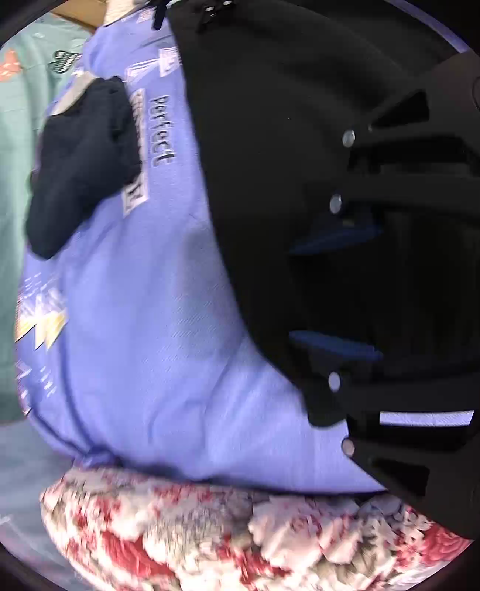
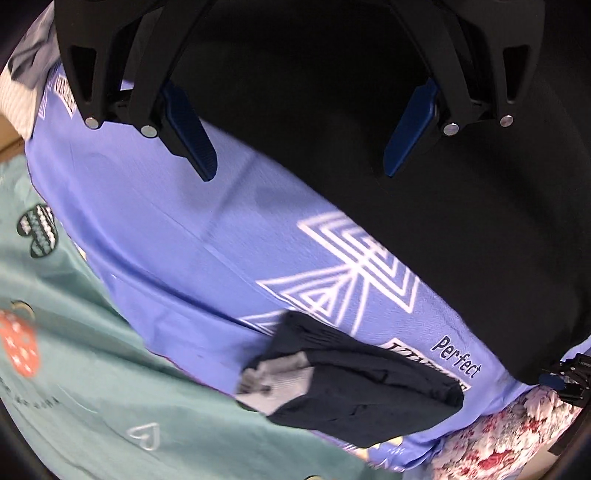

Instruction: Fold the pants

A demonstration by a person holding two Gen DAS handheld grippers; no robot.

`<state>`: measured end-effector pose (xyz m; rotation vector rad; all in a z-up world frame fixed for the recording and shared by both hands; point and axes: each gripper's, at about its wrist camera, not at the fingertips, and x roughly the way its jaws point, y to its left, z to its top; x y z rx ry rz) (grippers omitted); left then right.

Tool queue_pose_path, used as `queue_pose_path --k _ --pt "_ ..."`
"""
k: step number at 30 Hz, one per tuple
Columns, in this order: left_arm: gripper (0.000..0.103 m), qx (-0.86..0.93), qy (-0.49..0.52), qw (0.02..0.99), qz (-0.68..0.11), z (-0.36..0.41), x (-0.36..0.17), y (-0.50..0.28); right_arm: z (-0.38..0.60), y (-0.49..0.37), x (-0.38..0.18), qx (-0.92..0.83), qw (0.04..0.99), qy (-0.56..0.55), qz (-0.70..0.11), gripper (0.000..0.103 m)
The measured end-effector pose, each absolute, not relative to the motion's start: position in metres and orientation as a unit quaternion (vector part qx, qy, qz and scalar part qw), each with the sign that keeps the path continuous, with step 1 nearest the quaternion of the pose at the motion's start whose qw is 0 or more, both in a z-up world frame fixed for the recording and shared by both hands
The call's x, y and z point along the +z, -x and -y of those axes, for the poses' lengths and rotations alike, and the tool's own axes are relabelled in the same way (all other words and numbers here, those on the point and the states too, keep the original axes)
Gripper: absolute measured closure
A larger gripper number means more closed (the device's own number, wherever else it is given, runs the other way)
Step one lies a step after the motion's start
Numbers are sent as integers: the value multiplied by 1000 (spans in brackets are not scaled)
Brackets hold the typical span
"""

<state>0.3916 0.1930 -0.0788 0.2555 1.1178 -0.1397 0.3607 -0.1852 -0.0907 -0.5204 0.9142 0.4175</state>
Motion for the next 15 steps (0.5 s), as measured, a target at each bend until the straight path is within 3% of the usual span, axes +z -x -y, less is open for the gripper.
queue_pose_path --k 1,2,4,5,6,8,10,15 --pt "60 -67 -121 837 -530 -192 -81 -393 183 -364 -90 215 843 227 -438 36" --pt "61 -70 -120 835 -532 -192 -83 -395 182 -365 -90 230 839 213 -445 64" --pt "64 -78 -118 834 -534 -193 -85 -397 175 -366 -89 241 834 210 -450 82" --pt "70 -84 -117 834 -532 -193 -86 -397 169 -364 -89 245 831 223 -447 98" --pt "73 -88 -120 834 -531 -192 -85 -397 166 -364 -88 239 832 229 -445 99" --pt "92 -84 -134 838 -522 -191 -82 -395 167 -366 -82 229 841 211 -443 102" --pt "101 -74 -127 844 -516 -197 -76 -396 174 -370 -63 218 864 173 -419 103" --pt "102 -47 -77 873 -480 -210 -49 -407 174 -390 -35 178 901 138 -371 103"
